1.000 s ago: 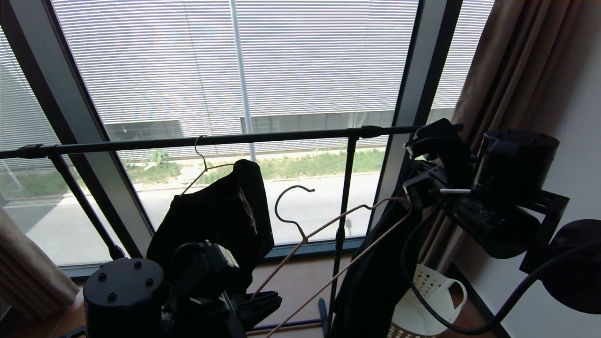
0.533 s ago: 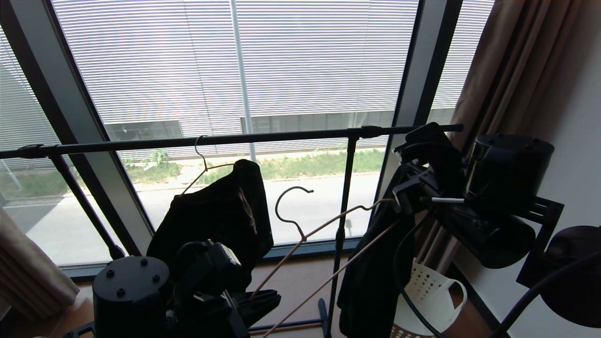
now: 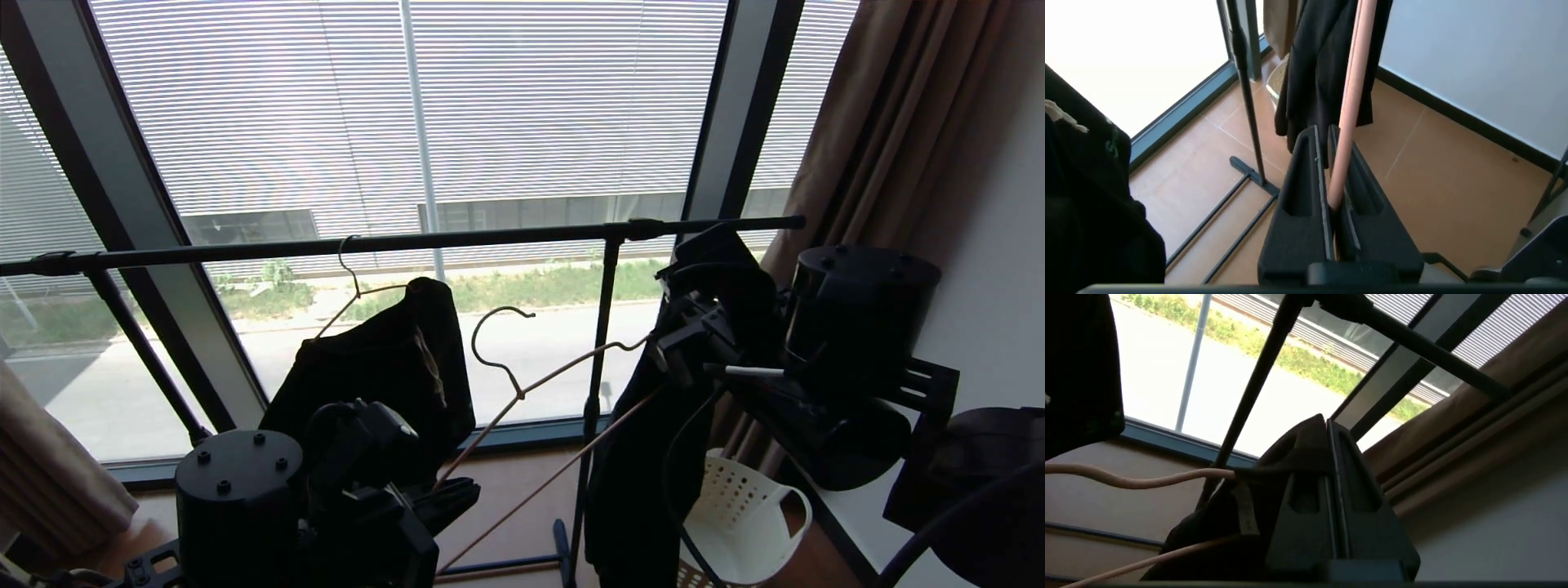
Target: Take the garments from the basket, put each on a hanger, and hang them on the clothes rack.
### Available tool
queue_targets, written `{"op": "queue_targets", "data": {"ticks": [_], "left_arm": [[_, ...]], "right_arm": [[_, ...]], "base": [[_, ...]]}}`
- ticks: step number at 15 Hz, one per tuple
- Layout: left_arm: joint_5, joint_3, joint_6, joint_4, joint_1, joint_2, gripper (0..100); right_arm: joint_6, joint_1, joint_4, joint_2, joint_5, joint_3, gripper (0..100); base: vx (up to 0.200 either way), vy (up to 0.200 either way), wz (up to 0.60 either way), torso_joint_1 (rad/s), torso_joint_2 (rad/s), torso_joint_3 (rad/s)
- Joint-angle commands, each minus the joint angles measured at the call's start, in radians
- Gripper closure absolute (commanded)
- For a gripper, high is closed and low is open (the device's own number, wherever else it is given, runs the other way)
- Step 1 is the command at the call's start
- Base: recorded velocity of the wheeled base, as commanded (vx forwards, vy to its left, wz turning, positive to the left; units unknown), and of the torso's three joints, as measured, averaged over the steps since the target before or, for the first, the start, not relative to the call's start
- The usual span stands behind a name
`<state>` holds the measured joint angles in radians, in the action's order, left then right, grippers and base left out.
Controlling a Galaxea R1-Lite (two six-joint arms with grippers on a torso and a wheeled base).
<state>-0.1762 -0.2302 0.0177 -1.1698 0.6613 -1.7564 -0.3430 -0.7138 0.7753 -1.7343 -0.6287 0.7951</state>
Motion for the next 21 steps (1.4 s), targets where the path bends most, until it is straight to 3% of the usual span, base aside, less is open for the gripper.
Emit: {"op": "queue_targets", "data": {"ticks": [1, 4, 8, 11, 15, 20, 21], "left_arm": [[0.000, -0.003, 0.001, -0.001, 0.001, -0.014, 100], [0.001, -0.004, -0.001, -0.004, -0.005, -0.026, 100], [0.004, 0.002, 0.001, -0.044, -0.006, -0.055, 100], [0.003, 0.003, -0.001, -0.048, -0.011, -0.057, 100], [0.004, 0.003, -0.001, -0.050, -0.015, -0.055, 100], [0.004, 0.005, 0.001, -0.051, -0.015, -0.052, 100], [0.004, 0.008, 0.001, -0.059, -0.015, -0.052, 100]], "right_arm": [[0.001, -0.026, 0.009, -0.024, 0.000, 0.010, 100], [0.007, -0.081, 0.062, -0.030, 0.000, 0.013, 100], [0.111, -0.219, 0.067, -0.068, 0.003, 0.058, 100], [0.122, -0.285, 0.064, -0.096, 0.003, 0.087, 100], [0.134, -0.338, 0.050, -0.116, 0.000, 0.113, 100], [0.136, -0.340, 0.056, -0.117, -0.020, 0.104, 100], [0.136, -0.338, 0.058, -0.114, -0.028, 0.101, 0]], "base": [[0.000, 0.000, 0.00, 0.000, 0.00, 0.000], [0.000, 0.000, 0.00, 0.000, 0.00, 0.000], [0.000, 0.000, 0.00, 0.000, 0.00, 0.000], [0.000, 0.000, 0.00, 0.000, 0.00, 0.000], [0.000, 0.000, 0.00, 0.000, 0.00, 0.000], [0.000, 0.000, 0.00, 0.000, 0.00, 0.000], [0.000, 0.000, 0.00, 0.000, 0.00, 0.000]]}}
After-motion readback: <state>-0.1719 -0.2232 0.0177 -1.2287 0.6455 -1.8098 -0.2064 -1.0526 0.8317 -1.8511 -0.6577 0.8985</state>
